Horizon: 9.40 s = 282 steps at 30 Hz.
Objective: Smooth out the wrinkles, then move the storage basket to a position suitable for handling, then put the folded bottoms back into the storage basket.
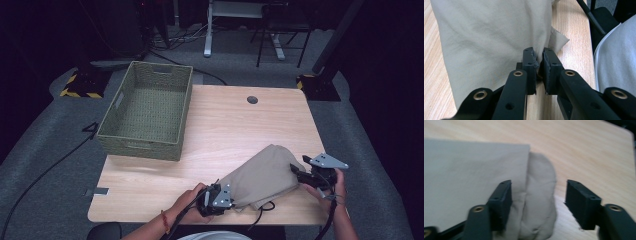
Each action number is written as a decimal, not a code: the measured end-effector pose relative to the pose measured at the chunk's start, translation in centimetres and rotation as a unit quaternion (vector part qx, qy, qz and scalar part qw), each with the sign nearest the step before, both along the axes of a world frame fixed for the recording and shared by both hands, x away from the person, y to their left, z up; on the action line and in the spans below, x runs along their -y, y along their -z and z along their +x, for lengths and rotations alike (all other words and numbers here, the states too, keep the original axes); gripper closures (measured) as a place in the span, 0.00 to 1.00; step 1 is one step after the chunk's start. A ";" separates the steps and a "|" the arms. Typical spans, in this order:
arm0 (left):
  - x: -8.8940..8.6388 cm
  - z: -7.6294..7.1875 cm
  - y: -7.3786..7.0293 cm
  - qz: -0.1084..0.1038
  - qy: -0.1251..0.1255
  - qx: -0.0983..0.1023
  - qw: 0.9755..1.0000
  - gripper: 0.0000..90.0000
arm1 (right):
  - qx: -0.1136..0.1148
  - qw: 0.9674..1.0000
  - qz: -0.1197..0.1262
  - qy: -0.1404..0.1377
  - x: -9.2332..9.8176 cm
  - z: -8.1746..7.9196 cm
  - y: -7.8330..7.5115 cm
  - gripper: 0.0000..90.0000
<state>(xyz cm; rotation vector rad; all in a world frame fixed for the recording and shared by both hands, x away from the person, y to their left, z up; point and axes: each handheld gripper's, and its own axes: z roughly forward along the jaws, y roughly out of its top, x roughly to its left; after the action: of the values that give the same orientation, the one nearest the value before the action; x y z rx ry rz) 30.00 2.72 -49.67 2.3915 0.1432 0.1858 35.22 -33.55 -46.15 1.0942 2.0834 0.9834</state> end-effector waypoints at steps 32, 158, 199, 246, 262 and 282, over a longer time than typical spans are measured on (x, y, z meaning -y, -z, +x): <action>0.1 0.1 0.0 -0.003 0.005 0.000 1.000 0.91 | 0.037 0.994 -0.076 0.063 0.2 -0.3 0.4 0.43; -11.5 3.5 -8.0 -0.120 -0.262 0.043 0.957 0.20 | -0.048 0.996 0.026 -0.066 -1.0 0.4 1.7 0.28; -11.8 11.8 -7.2 -0.058 -0.270 -0.008 0.961 0.74 | -0.030 0.997 0.057 -0.037 1.6 0.5 1.3 0.31; -15.8 10.0 -7.8 -0.044 -0.352 0.013 0.935 0.26 | -0.054 0.995 0.056 -0.067 -0.1 0.5 2.5 0.31; -10.5 10.7 -7.6 0.018 -0.304 0.011 0.952 0.60 | -0.053 0.995 0.053 -0.070 -0.2 0.5 2.5 0.31; -7.5 9.9 -7.7 -0.002 -0.167 0.015 0.986 0.92 | -0.057 0.995 0.050 -0.072 -0.4 0.5 2.6 0.32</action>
<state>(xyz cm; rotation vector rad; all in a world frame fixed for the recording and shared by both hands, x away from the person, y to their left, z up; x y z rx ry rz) 39.92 10.19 -41.96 2.3446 0.5321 0.3759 35.72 -33.11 -48.75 1.0845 2.2515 1.1278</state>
